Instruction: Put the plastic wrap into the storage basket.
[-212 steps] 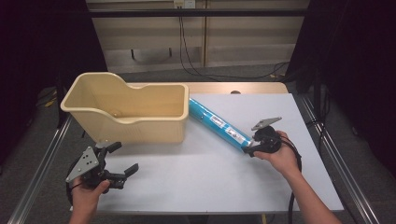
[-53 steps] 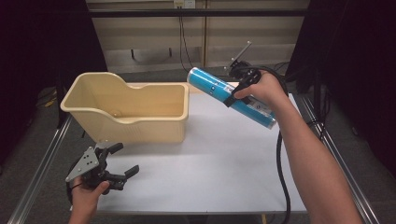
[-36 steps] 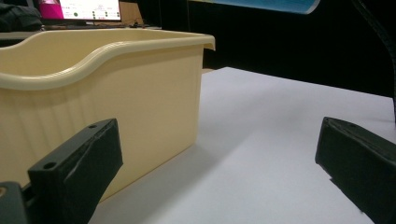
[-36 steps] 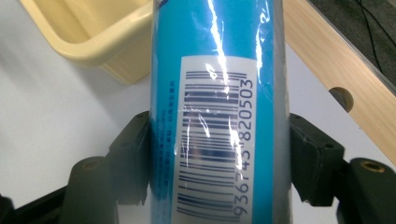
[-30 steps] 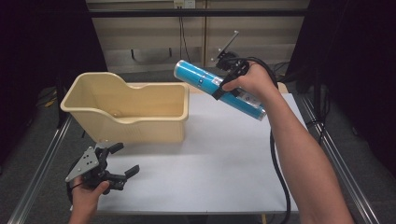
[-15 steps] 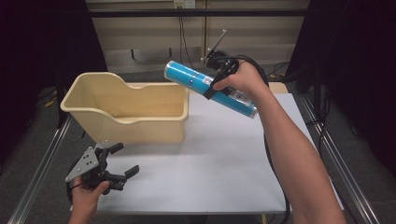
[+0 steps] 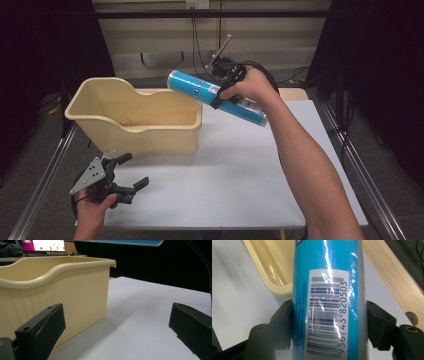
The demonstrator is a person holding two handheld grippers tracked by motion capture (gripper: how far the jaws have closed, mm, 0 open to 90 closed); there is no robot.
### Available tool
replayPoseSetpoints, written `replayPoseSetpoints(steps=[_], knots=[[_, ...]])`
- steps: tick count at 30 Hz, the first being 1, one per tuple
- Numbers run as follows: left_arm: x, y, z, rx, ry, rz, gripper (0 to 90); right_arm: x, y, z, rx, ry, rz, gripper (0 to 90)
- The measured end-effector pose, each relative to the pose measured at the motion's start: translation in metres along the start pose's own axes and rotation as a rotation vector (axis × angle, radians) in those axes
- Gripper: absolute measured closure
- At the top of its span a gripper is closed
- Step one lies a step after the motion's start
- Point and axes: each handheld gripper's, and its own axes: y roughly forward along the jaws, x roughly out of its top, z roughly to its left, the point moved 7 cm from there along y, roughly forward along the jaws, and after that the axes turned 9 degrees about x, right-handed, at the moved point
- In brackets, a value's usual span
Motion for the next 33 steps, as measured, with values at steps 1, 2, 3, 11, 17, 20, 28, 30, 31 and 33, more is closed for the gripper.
replayPoseSetpoints(steps=[1, 2, 3, 11, 17, 20, 28, 30, 31, 33], knots=[[0.000, 0.000, 0.000, 0.000, -0.001, 0.000, 0.4, 0.001, 0.000, 0.000, 0.003, -0.004, 0.000, 32.2], [0.000, 0.000, 0.000, 0.000, 0.001, 0.001, 0.4, 0.002, 0.001, 0.001, 0.003, -0.005, 0.003, 32.2], [0.000, 0.000, 0.000, 0.000, 0.001, 0.000, 0.4, 0.002, 0.002, 0.001, 0.001, -0.014, 0.003, 32.2], [0.000, -0.001, 0.001, 0.007, 0.001, -0.003, 0.4, 0.007, 0.009, 0.007, 0.011, -0.031, 0.010, 32.3], [0.001, 0.000, 0.001, 0.009, -0.002, -0.005, 0.4, 0.012, 0.013, 0.012, 0.017, -0.056, 0.010, 32.3], [0.001, 0.000, 0.001, 0.007, -0.002, -0.006, 0.4, 0.014, 0.016, 0.015, 0.021, -0.064, 0.018, 32.2], [0.000, 0.000, 0.001, -0.001, -0.002, 0.002, 0.4, 0.021, 0.022, 0.019, 0.037, -0.095, 0.018, 32.2], [-0.001, 0.000, 0.001, -0.002, 0.002, 0.005, 0.4, 0.022, 0.024, 0.020, 0.039, -0.106, 0.020, 32.2], [-0.001, 0.000, 0.001, -0.004, 0.002, 0.004, 0.4, 0.023, 0.025, 0.021, 0.042, -0.110, 0.026, 32.2], [-0.001, 0.000, 0.001, -0.004, 0.003, 0.005, 0.4, 0.025, 0.027, 0.023, 0.045, -0.120, 0.021, 32.2]])
